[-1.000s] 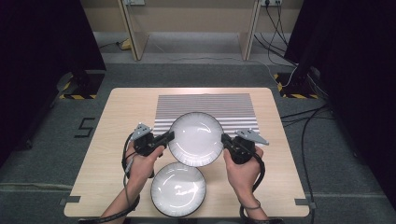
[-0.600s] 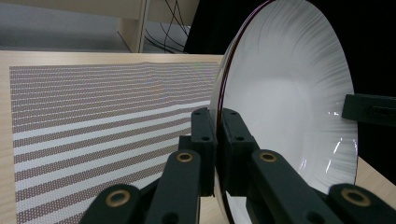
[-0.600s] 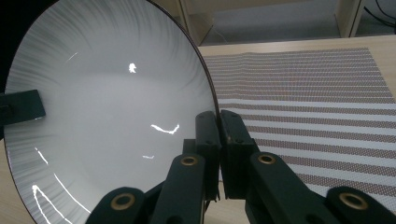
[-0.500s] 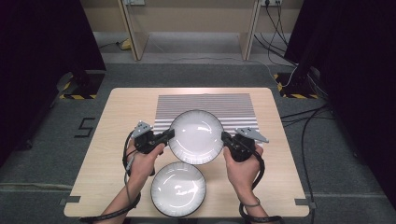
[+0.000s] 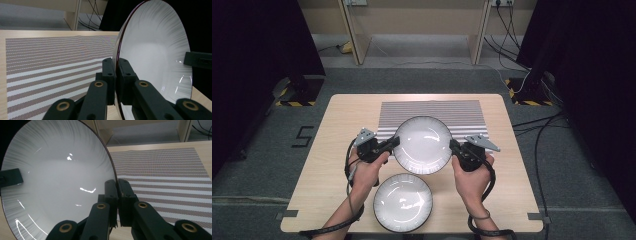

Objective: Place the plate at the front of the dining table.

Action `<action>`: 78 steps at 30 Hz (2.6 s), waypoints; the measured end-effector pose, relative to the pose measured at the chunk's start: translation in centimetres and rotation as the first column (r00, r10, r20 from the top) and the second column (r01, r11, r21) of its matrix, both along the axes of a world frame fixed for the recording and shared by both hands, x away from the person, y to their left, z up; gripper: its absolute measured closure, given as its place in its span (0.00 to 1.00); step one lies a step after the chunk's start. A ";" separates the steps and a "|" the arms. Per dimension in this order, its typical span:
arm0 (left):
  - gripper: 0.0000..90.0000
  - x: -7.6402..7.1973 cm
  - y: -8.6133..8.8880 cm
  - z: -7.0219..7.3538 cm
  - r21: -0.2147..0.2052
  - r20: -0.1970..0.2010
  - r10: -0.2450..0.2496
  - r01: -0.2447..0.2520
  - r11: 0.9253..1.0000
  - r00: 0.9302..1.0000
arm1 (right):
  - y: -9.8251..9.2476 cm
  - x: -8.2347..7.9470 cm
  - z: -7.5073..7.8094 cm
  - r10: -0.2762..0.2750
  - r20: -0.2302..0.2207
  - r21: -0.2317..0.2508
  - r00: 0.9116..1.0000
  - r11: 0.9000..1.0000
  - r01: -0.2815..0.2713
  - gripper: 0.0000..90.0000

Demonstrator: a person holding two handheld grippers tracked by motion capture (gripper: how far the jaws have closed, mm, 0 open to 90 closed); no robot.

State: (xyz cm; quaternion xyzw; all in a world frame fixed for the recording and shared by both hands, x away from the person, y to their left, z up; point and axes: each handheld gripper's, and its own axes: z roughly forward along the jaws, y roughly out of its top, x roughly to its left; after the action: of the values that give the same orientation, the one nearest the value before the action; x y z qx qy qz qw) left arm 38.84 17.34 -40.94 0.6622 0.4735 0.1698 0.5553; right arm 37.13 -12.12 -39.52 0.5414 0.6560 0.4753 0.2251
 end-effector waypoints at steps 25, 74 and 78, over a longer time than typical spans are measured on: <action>0.94 1.0 -0.2 0.3 0.005 -0.001 0.009 -0.009 1.000 1.000 | 0.0 0.9 0.3 -0.011 0.002 0.000 1.000 1.000 0.011 0.97; 0.94 2.7 -0.3 1.3 -0.015 0.002 0.021 -0.021 1.000 1.000 | 0.0 2.6 1.4 -0.025 0.013 0.012 1.000 1.000 0.025 0.97; 0.94 2.9 -0.3 1.5 -0.018 0.004 0.024 -0.024 1.000 1.000 | 0.0 2.9 1.5 -0.027 0.015 0.011 1.000 1.000 0.027 0.97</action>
State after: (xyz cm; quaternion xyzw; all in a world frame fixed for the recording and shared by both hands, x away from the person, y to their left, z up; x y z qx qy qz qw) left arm 41.77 17.03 -39.46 0.6511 0.4818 0.1736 0.5602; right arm 40.03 -12.09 -38.00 0.5478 0.6442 0.4800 0.2335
